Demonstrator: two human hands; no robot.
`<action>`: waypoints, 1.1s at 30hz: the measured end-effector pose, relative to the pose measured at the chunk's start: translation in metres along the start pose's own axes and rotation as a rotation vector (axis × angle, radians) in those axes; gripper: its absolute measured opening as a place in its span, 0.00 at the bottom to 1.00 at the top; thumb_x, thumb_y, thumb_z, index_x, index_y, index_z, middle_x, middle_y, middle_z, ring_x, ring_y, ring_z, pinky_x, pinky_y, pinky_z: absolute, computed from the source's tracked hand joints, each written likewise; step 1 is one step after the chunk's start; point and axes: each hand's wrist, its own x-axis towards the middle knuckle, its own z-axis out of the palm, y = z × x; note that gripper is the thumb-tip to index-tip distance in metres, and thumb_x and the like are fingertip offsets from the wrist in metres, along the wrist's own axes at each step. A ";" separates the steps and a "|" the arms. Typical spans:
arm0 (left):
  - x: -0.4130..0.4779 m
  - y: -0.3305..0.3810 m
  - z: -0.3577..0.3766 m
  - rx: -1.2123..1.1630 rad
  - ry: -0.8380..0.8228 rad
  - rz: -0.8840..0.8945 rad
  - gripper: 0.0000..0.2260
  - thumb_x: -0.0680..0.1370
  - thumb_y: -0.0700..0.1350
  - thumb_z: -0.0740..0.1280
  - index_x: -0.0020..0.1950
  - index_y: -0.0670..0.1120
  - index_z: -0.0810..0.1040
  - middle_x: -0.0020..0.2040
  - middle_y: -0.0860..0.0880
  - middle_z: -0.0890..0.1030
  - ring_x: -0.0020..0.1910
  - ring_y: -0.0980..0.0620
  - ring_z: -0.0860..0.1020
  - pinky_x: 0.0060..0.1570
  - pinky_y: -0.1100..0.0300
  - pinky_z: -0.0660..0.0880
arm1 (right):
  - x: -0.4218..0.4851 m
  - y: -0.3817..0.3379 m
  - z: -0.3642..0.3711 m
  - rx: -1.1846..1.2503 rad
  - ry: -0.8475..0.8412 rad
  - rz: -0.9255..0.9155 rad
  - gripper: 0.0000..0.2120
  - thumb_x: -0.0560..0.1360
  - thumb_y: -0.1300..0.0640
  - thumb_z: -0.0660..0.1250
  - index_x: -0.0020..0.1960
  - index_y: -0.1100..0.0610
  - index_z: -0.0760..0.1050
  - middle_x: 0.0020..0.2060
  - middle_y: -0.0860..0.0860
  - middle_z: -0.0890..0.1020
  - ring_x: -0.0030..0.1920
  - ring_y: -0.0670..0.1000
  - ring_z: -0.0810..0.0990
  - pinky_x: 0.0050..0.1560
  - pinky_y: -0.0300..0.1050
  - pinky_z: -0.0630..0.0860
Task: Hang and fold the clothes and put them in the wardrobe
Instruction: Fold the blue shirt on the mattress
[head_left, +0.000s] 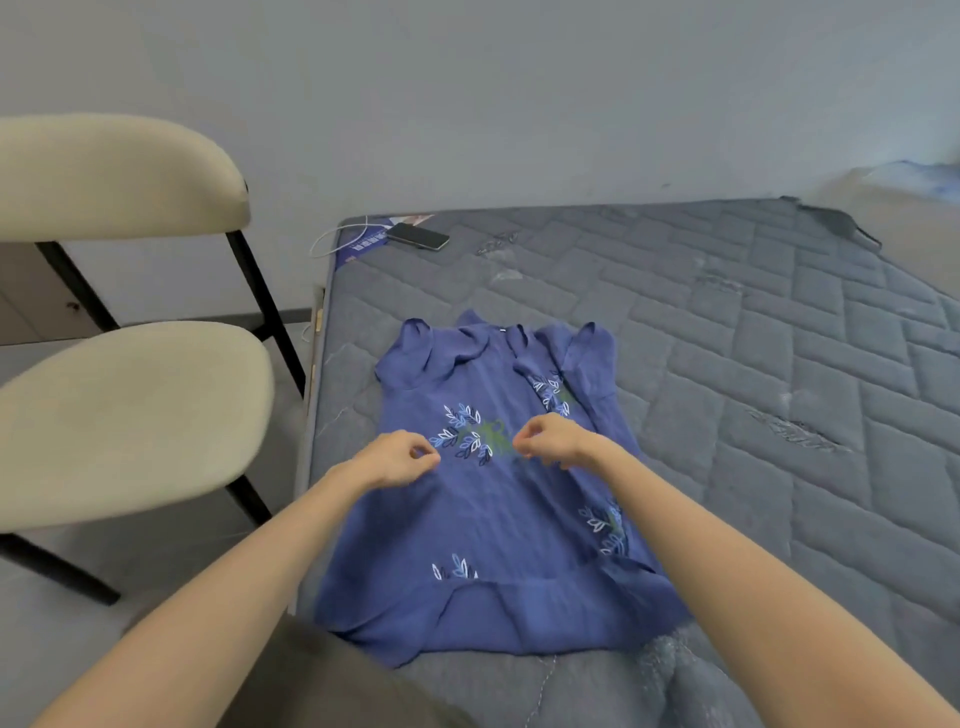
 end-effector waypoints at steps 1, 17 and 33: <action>0.008 -0.002 -0.003 -0.039 0.066 -0.016 0.11 0.79 0.46 0.63 0.59 0.45 0.79 0.57 0.46 0.81 0.55 0.48 0.78 0.52 0.63 0.70 | 0.011 -0.003 0.002 -0.030 0.066 -0.031 0.08 0.76 0.58 0.62 0.51 0.54 0.79 0.50 0.53 0.81 0.49 0.53 0.78 0.48 0.43 0.73; 0.176 -0.052 -0.028 -0.581 0.453 -0.453 0.36 0.72 0.57 0.70 0.74 0.47 0.61 0.71 0.44 0.67 0.70 0.39 0.61 0.66 0.48 0.62 | 0.163 -0.032 0.034 -0.056 0.088 -0.222 0.31 0.81 0.55 0.57 0.78 0.59 0.46 0.78 0.54 0.48 0.77 0.54 0.45 0.76 0.50 0.47; 0.214 -0.087 -0.042 -0.867 0.837 -0.358 0.10 0.80 0.40 0.59 0.40 0.46 0.66 0.38 0.49 0.72 0.40 0.49 0.70 0.39 0.60 0.65 | 0.222 -0.057 0.023 0.032 0.356 -0.337 0.27 0.71 0.58 0.66 0.68 0.57 0.63 0.63 0.51 0.72 0.64 0.54 0.69 0.59 0.48 0.68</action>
